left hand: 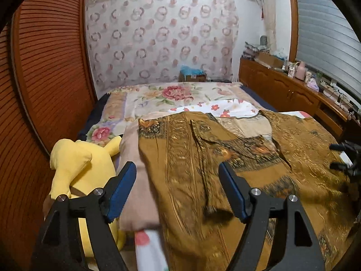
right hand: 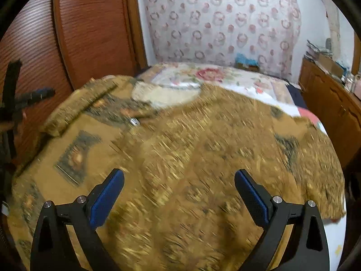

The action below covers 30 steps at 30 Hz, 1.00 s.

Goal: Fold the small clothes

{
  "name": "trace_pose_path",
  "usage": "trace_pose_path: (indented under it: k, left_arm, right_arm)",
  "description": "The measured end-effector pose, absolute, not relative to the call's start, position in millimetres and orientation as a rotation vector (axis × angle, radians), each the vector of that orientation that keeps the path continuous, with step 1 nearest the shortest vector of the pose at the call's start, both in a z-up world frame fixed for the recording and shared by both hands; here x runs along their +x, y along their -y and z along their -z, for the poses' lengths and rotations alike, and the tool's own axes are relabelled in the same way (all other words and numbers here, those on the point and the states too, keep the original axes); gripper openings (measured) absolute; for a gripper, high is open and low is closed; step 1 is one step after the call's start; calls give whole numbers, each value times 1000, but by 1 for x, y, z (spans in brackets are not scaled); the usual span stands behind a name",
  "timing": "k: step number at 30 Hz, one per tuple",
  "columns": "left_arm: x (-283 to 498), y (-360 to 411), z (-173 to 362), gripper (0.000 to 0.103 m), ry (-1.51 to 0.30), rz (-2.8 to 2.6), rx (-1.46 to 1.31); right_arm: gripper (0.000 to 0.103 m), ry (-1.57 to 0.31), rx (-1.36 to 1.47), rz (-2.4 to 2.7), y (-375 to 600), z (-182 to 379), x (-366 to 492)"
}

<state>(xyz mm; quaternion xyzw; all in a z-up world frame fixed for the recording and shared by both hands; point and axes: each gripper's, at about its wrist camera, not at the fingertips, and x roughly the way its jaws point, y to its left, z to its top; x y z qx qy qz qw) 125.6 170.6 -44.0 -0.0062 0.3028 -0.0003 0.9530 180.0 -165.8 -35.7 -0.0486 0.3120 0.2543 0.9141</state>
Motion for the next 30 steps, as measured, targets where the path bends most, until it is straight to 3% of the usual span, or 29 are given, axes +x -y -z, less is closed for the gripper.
trace_pose_path:
  k: [8, 13, 15, 30]
  left_arm:
    - [83, -167, 55, 76, -575, -31, -18]
    - [62, -170, 62, 76, -564, -53, -44]
    - [57, -172, 66, 76, -575, -68, -58]
    - [48, -170, 86, 76, -620, -82, -63]
  right_arm:
    - [97, -512, -223, -657, 78, 4, 181]
    - [76, -539, -221, -775, 11, 8, 201]
    - [72, -555, -219, -795, -12, 13, 211]
    - [72, -688, -334, -670, -119, 37, 282]
